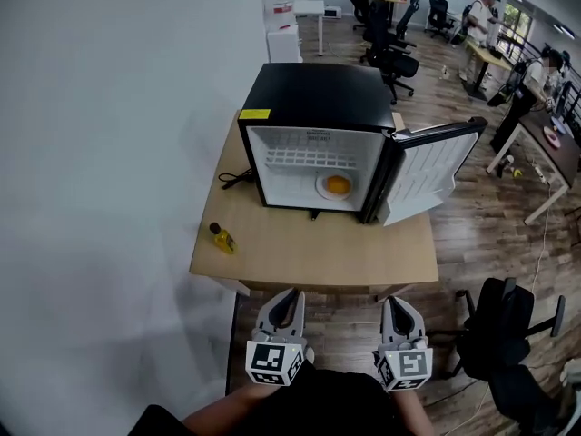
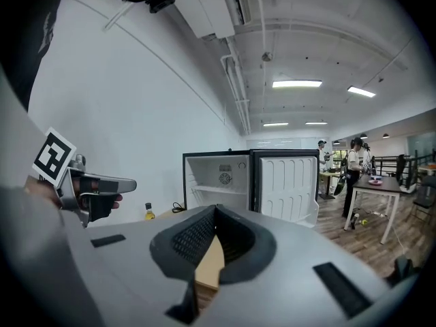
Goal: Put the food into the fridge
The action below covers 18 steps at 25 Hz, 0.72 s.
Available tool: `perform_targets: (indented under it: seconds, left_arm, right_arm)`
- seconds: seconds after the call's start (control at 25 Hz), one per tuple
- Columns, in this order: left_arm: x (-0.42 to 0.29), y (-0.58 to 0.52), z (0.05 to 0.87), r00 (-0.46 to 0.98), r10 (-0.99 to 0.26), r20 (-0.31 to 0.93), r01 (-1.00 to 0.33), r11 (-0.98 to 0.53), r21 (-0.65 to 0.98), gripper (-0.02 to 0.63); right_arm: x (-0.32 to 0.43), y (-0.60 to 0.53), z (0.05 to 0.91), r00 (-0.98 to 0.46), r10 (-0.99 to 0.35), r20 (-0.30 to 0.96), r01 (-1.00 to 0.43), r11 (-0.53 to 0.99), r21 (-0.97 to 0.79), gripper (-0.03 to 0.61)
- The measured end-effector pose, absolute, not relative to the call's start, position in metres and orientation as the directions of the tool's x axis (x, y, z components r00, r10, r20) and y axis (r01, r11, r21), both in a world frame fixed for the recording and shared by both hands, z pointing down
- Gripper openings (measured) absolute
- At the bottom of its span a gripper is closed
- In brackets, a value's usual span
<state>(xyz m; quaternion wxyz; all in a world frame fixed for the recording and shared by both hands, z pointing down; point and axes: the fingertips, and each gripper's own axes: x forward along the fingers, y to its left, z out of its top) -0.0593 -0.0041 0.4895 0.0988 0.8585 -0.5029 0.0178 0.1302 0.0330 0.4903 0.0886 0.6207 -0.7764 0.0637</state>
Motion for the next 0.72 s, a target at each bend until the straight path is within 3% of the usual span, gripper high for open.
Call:
perform_targets:
  seconds: [0.12, 0.72]
  left_arm:
    - [-0.047, 0.009, 0.482, 0.523, -0.845, 0.112, -0.847, -0.501, 0.181, 0.018]
    - [-0.027, 0.038, 0.493, 0.558, -0.820, 0.131, -0.819, -0.518, 0.245, 0.017]
  right_arm:
    - [0.131, 0.043, 0.483, -0.224, -0.952, 0.207, -0.973, 0.231, 0.013, 0.060]
    - [0.159, 0.073, 0.465, -0.209, -0.965, 0.162, -0.974, 0.219, 0.050, 0.060]
